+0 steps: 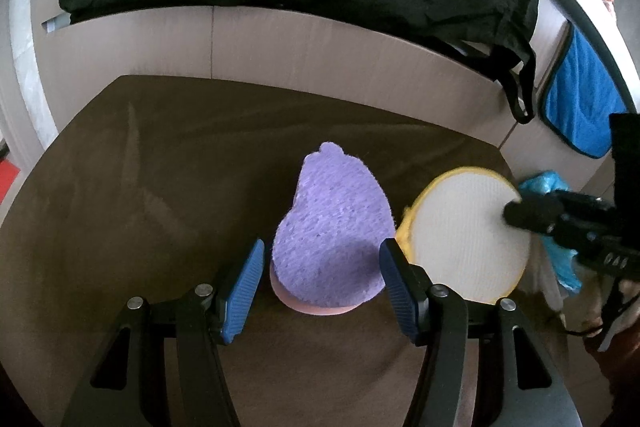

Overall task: Collect trash
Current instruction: 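Carry the purple sponge and yellow lid over the bin with both tools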

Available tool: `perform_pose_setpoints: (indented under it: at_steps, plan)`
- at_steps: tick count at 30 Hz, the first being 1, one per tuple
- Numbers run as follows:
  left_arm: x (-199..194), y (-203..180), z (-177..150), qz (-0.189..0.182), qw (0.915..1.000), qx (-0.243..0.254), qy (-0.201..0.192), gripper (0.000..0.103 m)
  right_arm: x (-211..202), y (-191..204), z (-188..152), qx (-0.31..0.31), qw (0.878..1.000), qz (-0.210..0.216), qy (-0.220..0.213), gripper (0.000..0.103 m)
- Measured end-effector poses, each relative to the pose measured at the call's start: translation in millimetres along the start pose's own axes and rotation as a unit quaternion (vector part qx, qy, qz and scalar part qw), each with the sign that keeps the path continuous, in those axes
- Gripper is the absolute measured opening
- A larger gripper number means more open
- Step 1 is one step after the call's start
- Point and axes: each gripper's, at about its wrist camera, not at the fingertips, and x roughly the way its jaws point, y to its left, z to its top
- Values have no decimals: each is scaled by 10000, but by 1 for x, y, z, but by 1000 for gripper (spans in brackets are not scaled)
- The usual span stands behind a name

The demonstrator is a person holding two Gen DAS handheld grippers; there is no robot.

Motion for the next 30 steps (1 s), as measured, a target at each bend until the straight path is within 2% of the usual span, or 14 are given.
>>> perform_pose_setpoints:
  at_steps: [1, 2, 3, 5, 12, 15, 19, 24, 30]
  plan:
    - [-1, 1, 0, -8, 10000, -18, -5, 60, 4, 2, 0, -34, 10000, 8, 52, 28]
    - [-2, 0, -1, -11, 10000, -22, -16, 60, 8, 5, 0, -89, 9999, 15, 146, 19]
    - [-2, -1, 0, -23, 10000, -13, -26, 60, 9, 7, 0, -122, 9998, 14, 178, 15]
    - [-2, -2, 0, -55, 10000, 21, -32, 60, 6, 8, 2, -130, 9998, 7, 148, 13]
    - [15, -18, 9, 160, 9995, 247, 106, 67, -36, -13, 10, 131, 9983, -470, -314, 13]
    - [25, -24, 11, 326, 9989, 309, 148, 68, -50, -21, 6, 222, 9968, -650, -407, 13]
    - [30, -24, 14, 418, 9989, 150, 130, 68, -58, -31, -6, 317, 9957, -768, -409, 13]
    - [30, -41, 10, 773, 9963, 384, -53, 66, -62, -37, -16, 418, 9956, -746, -380, 13]
    - [-1, -70, 2, 562, 9971, 186, -469, 66, -80, -35, -27, 392, 9944, -769, -603, 13]
